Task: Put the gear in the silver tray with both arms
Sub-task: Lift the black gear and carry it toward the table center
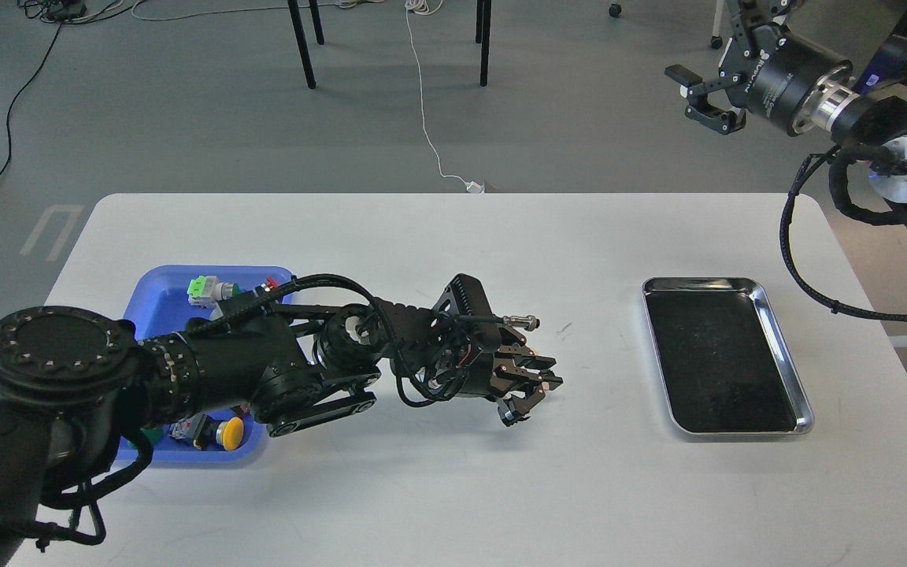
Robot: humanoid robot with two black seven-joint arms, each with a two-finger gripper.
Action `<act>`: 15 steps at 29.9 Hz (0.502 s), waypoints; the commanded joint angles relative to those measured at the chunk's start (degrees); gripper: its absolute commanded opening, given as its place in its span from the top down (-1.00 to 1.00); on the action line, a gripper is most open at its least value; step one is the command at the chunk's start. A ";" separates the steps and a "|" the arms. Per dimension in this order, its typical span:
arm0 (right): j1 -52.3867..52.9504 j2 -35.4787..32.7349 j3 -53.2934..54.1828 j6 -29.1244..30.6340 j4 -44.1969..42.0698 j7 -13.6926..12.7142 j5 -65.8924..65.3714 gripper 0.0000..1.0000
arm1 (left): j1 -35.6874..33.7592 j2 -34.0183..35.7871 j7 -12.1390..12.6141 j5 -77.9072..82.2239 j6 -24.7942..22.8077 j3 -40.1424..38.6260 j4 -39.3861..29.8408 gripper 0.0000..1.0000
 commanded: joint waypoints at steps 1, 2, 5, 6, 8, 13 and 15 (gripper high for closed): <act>-0.09 0.34 -0.03 0.01 0.18 0.08 -0.02 -0.99 | 1.29 0.00 0.12 0.00 0.05 0.26 1.53 0.60; -0.09 0.60 -0.12 0.01 0.18 0.08 -0.02 -0.99 | 1.47 0.00 0.12 0.00 0.05 0.26 1.54 0.57; -0.09 0.95 -0.12 0.01 0.18 0.08 -0.02 -0.99 | 1.56 0.00 0.12 -0.09 0.14 0.17 1.36 0.27; -0.17 0.95 -0.12 0.01 0.27 -0.01 -0.02 -0.99 | 1.56 0.00 0.12 -0.09 0.23 0.17 1.36 0.18; -0.35 0.95 -0.21 0.01 0.36 -0.01 -0.02 -0.99 | 1.38 0.00 0.12 -0.27 0.32 0.17 1.01 0.11; -1.05 0.25 -0.91 0.01 2.20 0.08 -0.20 -0.99 | 0.86 1.40 -0.41 -2.02 0.49 -1.23 0.57 -0.06; -0.97 -0.19 -1.61 0.01 2.73 0.08 -0.37 -0.99 | 0.77 3.07 -0.58 -4.65 0.49 -3.16 -0.48 -0.19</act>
